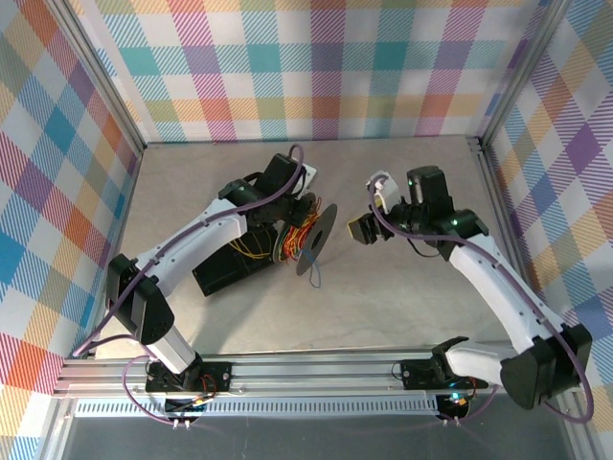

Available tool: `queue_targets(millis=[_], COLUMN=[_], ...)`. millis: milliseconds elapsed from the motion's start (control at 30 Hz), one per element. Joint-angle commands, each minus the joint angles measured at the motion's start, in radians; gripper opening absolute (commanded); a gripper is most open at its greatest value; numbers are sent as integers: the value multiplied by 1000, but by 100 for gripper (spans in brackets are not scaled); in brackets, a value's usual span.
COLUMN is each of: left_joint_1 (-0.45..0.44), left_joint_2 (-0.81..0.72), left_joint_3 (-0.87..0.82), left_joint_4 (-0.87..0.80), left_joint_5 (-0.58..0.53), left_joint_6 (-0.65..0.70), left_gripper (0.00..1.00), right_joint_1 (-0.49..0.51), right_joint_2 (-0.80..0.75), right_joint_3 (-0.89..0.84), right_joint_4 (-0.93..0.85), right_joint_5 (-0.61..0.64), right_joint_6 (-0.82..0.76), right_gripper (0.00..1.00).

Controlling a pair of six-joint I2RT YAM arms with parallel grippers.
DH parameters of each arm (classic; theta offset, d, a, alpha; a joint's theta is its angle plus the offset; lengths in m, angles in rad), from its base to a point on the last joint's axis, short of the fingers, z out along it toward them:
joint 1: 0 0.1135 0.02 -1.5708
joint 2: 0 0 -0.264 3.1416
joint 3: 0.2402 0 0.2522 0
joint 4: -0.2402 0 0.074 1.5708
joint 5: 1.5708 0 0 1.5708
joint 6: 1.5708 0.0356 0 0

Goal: Wrap the cables

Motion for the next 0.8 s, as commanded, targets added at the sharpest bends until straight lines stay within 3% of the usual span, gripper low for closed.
queue_targets(millis=[0, 200, 300, 400, 467, 767], left_joint_1=[25, 67, 82, 103, 117, 146], left_joint_2=[-78, -59, -60, -67, -75, -78], left_joint_3=[85, 181, 226, 268, 293, 362], left_joint_4=[34, -23, -53, -86, -103, -151], left_joint_5=[29, 66, 92, 121, 135, 166], left_joint_6=[-79, -143, -166, -183, -193, -208], left_gripper=[0, 0, 0, 0, 0, 0], right_joint_1=[-3, -3, -3, -3, 5, 230], right_joint_2=[-67, -174, -242, -282, -298, -358], right_joint_3=[-63, -220, -332, -477, -558, -777], right_joint_4=[140, 293, 409, 621, 718, 960], right_joint_5=[-33, 9, -3, -155, -170, -18], right_joint_6=[219, 464, 507, 490, 496, 208], right_gripper=[99, 99, 99, 99, 100, 99])
